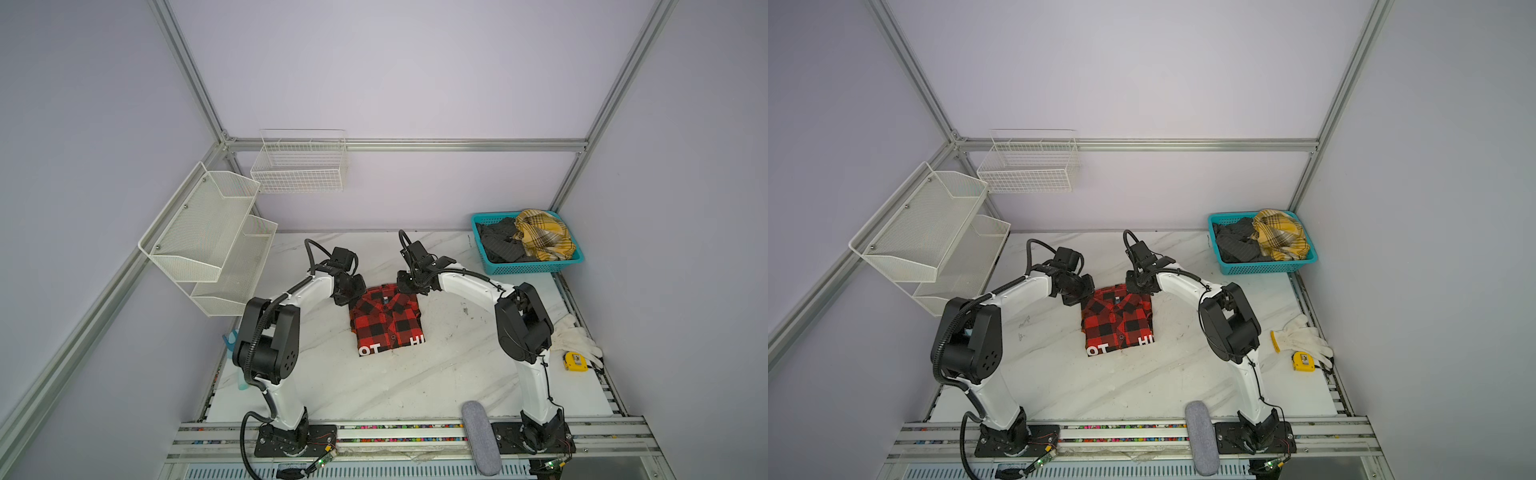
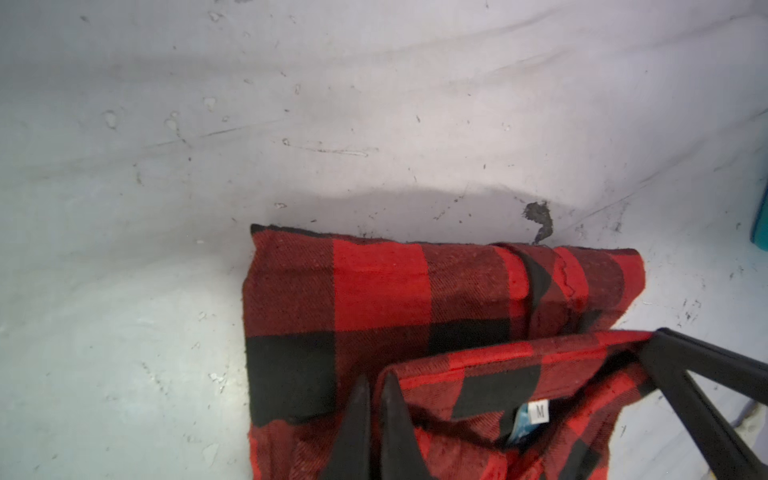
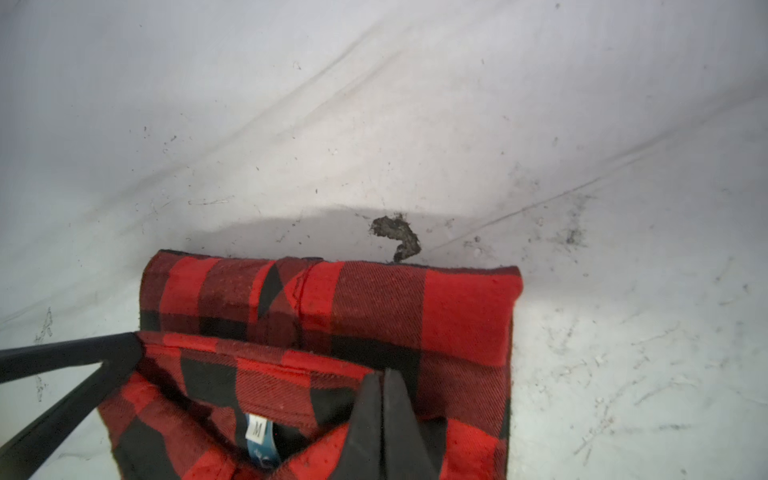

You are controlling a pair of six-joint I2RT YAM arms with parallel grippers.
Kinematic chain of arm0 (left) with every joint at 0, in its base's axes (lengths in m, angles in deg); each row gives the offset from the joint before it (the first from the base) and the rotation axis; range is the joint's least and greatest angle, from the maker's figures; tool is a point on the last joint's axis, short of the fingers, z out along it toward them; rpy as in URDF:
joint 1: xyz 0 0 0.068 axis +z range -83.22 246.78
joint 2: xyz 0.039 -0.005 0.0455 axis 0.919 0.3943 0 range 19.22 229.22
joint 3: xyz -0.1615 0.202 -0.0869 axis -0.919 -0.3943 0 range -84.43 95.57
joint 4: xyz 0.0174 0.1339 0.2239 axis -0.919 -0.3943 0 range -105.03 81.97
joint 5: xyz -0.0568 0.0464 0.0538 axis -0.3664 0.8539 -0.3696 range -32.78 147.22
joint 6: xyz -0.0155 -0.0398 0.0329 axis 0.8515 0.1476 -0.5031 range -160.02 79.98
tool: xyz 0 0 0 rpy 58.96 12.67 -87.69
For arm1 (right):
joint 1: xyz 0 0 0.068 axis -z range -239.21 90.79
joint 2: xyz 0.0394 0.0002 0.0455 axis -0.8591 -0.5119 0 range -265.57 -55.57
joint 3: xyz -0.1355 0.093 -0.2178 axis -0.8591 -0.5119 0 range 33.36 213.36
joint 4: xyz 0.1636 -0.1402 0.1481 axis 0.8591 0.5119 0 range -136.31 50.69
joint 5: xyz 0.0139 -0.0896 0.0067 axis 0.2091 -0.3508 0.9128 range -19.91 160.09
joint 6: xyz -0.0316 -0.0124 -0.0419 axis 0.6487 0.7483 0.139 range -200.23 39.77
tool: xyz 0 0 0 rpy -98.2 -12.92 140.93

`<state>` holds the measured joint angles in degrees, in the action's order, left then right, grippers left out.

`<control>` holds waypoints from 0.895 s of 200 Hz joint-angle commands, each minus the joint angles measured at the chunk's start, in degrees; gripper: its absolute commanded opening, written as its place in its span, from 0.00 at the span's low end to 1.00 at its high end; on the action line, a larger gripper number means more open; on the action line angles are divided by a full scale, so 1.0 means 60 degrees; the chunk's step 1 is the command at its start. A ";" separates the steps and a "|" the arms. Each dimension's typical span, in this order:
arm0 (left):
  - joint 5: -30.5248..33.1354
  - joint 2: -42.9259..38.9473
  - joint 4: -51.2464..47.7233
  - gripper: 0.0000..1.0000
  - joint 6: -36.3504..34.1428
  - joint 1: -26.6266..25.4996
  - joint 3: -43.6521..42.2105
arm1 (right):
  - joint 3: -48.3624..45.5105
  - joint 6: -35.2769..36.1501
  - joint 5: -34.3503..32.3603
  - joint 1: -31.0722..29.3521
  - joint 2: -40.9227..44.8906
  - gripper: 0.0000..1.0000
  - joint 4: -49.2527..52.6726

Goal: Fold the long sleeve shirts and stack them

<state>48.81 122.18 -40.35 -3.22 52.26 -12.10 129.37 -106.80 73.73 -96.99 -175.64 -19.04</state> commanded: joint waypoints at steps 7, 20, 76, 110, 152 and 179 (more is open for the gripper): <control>0.0217 -0.0259 0.0040 0.00 -0.0230 0.0048 0.0892 | -0.0004 -0.0084 -0.0548 0.0056 0.0613 0.00 0.0178; 0.0283 0.0011 -0.0021 0.00 -0.0230 0.0076 0.1071 | 0.0315 -0.0088 -0.0523 0.0071 0.0282 0.00 0.0274; 0.0997 0.1257 -0.0571 0.40 -0.0020 0.0090 0.1953 | 0.1301 -0.0204 -0.0623 0.0087 -0.0629 0.38 0.0553; 0.1249 0.0541 -0.0888 0.68 0.0212 0.0091 0.1997 | 0.0970 0.0065 -0.1109 0.0086 0.0456 0.46 0.0852; 0.0822 -0.1497 -0.1116 0.64 0.0629 -0.0046 0.1032 | -0.0865 0.0330 -0.0439 -0.0331 0.2172 0.32 0.0606; -0.0011 -0.2025 -0.0882 0.49 0.1177 -0.0329 -0.0071 | -0.2036 0.0025 -0.0013 -0.0662 0.2809 0.23 -0.0162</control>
<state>53.21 112.67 -46.08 0.53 51.97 -6.41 121.92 -105.80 71.00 -98.89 -161.43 -17.16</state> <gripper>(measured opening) 0.540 0.249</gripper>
